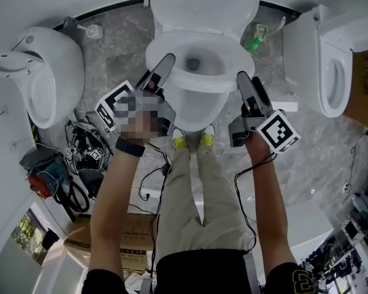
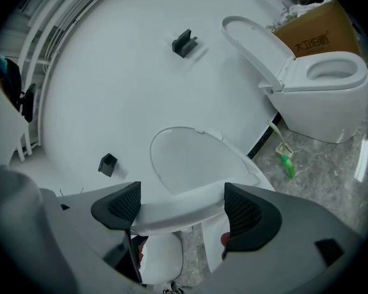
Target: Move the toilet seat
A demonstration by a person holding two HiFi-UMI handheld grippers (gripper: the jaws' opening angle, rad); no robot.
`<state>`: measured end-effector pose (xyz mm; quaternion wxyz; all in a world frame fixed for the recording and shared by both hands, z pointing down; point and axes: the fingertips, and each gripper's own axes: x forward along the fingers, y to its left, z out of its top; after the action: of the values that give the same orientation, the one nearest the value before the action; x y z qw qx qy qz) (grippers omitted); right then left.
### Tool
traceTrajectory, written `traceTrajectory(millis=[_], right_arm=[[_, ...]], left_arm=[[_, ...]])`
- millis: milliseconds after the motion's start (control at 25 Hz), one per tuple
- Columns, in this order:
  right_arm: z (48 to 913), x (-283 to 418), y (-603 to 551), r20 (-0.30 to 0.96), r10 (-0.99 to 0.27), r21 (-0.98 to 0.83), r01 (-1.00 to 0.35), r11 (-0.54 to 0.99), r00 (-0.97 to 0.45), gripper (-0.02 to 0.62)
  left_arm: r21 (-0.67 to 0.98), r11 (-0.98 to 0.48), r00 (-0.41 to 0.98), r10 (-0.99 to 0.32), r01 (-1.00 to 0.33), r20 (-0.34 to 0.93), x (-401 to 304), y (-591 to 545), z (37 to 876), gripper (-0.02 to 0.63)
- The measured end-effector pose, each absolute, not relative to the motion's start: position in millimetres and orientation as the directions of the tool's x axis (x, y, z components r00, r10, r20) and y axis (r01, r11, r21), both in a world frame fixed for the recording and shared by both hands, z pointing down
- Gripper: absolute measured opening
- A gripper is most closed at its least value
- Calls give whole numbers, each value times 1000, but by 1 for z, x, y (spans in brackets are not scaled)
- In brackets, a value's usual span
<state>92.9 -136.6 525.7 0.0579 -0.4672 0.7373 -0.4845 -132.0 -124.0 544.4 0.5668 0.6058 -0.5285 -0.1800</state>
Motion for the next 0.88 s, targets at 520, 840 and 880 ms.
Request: traceTrajectory(millis=[520,840,880], right_arm=[[513,91,-166,352,-778,-801,-597,38,-521,419],[505,91,-194,328,-787,-824,-566,32,-522,417],[504,91,-197,325,-790,-831,-556,24,-520,417]], left_arm=[[905,204,373,-860,-373,348,-135,-157,531,434],[934,183,379,-877,-307,296,-142,-184,521,434],[938,177,380,-879,-299,287,-142,-188,520,433]])
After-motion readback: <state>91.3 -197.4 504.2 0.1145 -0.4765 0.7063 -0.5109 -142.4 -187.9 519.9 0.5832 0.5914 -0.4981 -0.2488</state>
